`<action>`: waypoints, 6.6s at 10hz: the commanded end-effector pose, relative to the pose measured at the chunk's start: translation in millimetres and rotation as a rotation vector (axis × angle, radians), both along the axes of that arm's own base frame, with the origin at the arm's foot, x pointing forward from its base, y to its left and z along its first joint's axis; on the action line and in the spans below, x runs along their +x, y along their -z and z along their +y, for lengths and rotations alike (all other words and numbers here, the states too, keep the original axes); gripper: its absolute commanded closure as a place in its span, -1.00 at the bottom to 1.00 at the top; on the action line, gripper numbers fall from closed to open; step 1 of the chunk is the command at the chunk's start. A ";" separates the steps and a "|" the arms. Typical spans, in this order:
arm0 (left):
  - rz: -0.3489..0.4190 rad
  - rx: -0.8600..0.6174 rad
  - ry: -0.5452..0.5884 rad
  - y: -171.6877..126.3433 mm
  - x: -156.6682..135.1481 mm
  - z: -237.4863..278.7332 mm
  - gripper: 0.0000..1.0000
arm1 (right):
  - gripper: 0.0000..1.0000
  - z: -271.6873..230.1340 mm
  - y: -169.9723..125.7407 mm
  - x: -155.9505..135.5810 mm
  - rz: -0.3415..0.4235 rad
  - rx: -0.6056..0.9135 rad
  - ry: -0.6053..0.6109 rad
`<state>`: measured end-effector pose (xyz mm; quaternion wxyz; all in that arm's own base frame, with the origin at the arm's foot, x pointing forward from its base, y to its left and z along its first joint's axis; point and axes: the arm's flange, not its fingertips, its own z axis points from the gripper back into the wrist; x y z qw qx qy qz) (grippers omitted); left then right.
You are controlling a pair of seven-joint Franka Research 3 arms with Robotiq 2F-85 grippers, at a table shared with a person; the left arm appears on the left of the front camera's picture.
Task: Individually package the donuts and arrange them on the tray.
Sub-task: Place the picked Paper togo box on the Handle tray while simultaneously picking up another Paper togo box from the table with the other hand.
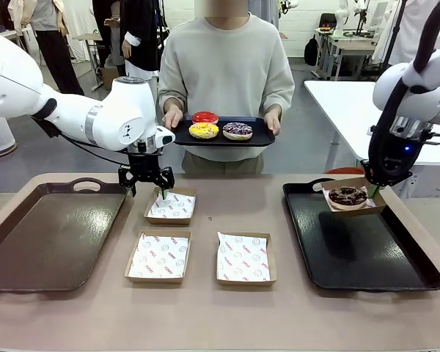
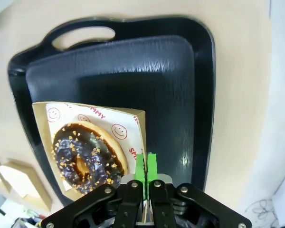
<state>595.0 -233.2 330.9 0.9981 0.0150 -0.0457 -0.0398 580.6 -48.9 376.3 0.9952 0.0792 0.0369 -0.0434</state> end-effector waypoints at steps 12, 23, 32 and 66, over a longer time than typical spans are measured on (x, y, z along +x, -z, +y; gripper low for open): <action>-0.018 0.004 -0.034 4.1 -1.1 -1.1 -1.00 | 0.96 30.8 9.1 26.1 -0.022 -0.116 0.007; 0.013 -0.018 -0.048 5.8 4.9 2.2 1.00 | -1.00 25.9 8.5 24.3 0.004 -0.108 0.037; 0.027 -0.023 -0.024 -37.7 -8.4 10.8 1.00 | -1.00 8.3 -51.3 -22.8 0.002 0.191 0.087; -0.012 -0.020 -0.009 -186.1 6.1 -32.9 1.00 | -1.00 -228.2 -34.8 -208.4 -0.290 1.039 0.197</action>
